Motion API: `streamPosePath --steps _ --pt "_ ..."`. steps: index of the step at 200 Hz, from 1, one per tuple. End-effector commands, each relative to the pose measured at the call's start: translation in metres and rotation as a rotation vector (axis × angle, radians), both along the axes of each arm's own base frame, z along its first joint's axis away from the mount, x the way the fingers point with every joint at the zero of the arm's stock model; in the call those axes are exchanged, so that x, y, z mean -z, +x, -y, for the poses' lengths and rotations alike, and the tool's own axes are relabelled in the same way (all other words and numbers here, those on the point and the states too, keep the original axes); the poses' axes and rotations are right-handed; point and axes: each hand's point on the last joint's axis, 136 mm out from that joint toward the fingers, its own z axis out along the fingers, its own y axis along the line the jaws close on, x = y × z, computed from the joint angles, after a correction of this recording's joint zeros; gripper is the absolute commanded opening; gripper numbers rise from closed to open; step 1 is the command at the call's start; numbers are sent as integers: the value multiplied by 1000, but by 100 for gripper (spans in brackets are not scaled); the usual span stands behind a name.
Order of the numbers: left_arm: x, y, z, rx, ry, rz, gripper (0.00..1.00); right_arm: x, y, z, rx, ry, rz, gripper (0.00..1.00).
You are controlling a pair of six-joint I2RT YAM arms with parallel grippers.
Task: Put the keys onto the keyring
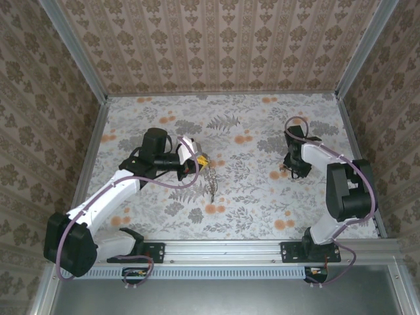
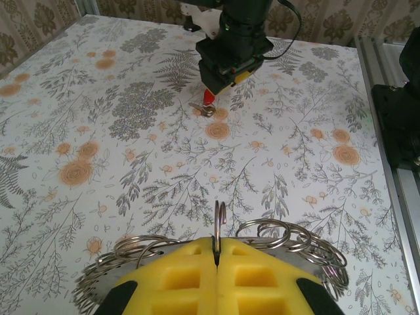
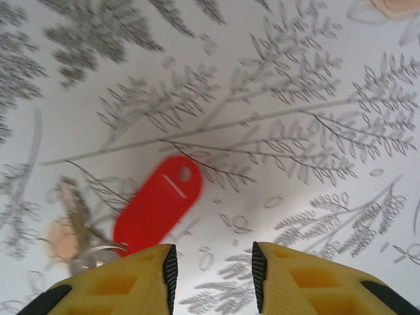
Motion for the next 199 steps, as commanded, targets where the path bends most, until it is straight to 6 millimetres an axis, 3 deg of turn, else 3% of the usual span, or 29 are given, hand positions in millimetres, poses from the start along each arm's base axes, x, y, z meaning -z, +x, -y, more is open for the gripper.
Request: streamPosePath --steps 1,39,79,101,127,146,199 --pt "-5 2 0 -4 -16 -1 0 1 -7 -3 35 42 23 38" --pt "-4 1 0 2 -15 7 0 -6 -1 -13 28 165 65 30" --pt "-5 1 0 2 -15 7 0 -32 25 -10 2 140 137 35" --pt "-5 0 0 3 -13 5 0 -28 36 -14 30 170 102 36" --pt "-3 0 -1 0 -7 3 0 -22 33 -15 172 195 70 37" --pt "-2 0 -1 -3 -1 7 0 -16 34 -27 238 240 75 45" --pt "-1 0 -1 1 2 2 0 14 33 -36 247 238 6 47"
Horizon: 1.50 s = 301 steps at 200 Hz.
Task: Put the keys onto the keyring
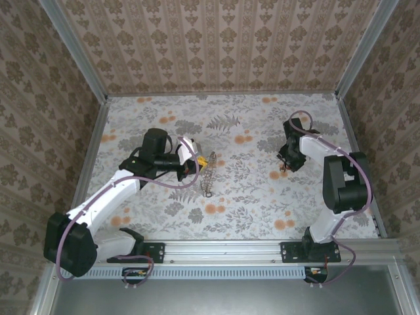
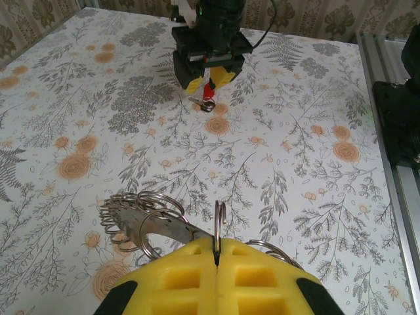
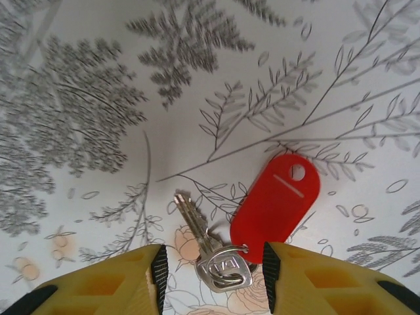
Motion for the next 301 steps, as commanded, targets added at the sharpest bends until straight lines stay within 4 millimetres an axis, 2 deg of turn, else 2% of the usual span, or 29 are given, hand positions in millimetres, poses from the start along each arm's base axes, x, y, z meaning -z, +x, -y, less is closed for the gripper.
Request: streamPosePath --steps 1,19,39,65,81,157,181,213,235,301 --pt "-4 0 0 8 -11 13 0 13 -5 -4 40 27 -54 47" --pt "-4 0 0 9 -10 11 0 22 -8 -6 40 34 -73 47" --pt "-4 1 1 8 -9 13 0 22 -12 -3 39 13 -79 44" --pt "-4 1 0 5 -9 14 0 18 -17 -1 33 3 -69 38" --pt "-4 1 0 5 -8 14 0 16 -19 1 28 -7 -60 30" --pt "-3 1 1 6 -8 11 0 10 -19 0 14 1 -22 26" --pt "-2 1 1 1 3 19 0 7 -16 -1 17 7 -10 12" --pt "-1 2 2 -3 11 2 0 5 -15 0 13 4 -8 12" --pt "-1 2 2 -3 9 3 0 2 -15 1 0 -2 1 22" --pt "0 1 2 1 11 -1 0 -3 -15 5 9 -16 10 20"
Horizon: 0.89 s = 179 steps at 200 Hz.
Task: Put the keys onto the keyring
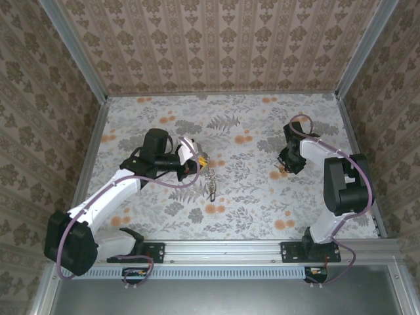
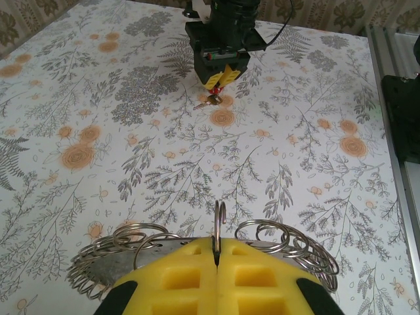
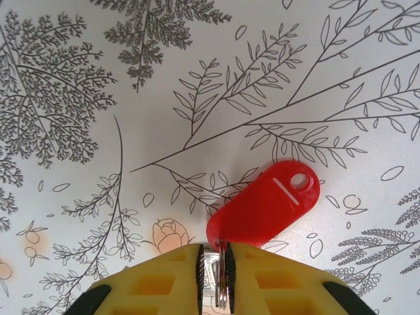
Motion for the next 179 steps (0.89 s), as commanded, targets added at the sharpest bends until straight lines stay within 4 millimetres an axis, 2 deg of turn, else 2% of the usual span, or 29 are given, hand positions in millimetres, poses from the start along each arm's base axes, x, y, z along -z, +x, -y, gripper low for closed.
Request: streamPosePath --steps 1,55,73,86,106,130,145,152,179 --pt "-7 -1 3 18 -12 11 0 -5 -7 5 9 -22 -9 20" --pt "-6 -2 4 21 -10 10 0 5 -9 3 10 -7 -15 14" --pt "-7 -2 4 21 -11 13 0 2 -6 2 -5 -5 5 0" --pt "-11 -3 4 19 -4 32 0 -2 -6 -2 -40 12 32 0" --pt "-21 -10 7 22 38 129 0 -22 14 -26 -196 104 193 0" --pt "-25 -11 7 16 44 141 0 -51 19 -59 -420 183 370 0" --pt "-21 -10 8 14 53 120 0 -70 14 -80 -564 189 463 0" --pt "-20 -10 8 11 55 112 0 -88 11 -92 -642 191 536 0" --pt "-27 -9 10 -3 34 72 0 -129 -10 -137 -934 165 703 0"
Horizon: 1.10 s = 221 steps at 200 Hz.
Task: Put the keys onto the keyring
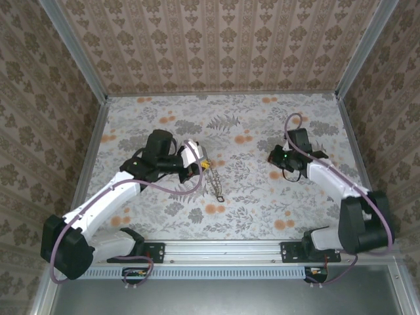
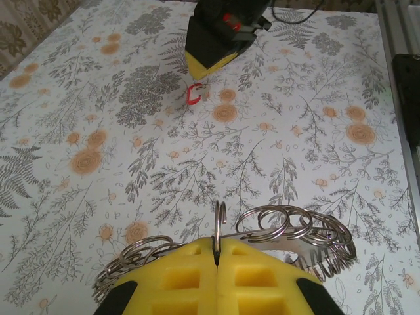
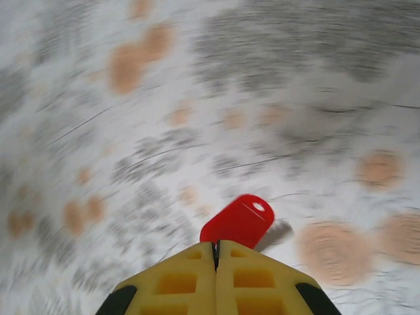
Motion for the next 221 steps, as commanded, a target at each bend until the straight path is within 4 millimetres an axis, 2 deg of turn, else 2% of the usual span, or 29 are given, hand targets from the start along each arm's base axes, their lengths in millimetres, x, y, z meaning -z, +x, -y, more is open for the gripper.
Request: streamPosePath --steps 1,16,35,66,104,136,181,221 --pt "-19 3 3 -11 -26 -11 0 -45 -12 -48 -317 4 245 0" --pt "-20 12 0 -87 -3 -82 0 -66 -25 -68 -413 68 333 0" --pt "-22 13 1 -100 3 -120 0 -90 -39 -87 -500 129 417 0" --pt "-29 14 4 -106 -41 -126 0 -113 -56 -113 -612 166 480 0" --pt "-35 25 5 -166 -66 -132 0 -142 -65 -142 -684 217 567 0" --pt "-36 23 8 -145 -70 -161 0 -165 -71 -161 -717 228 630 0" --pt "-38 25 11 -149 -84 -190 0 -183 -75 -182 -761 177 678 0" --pt "-46 20 16 -117 -124 -210 0 -179 -69 -191 -767 51 680 0"
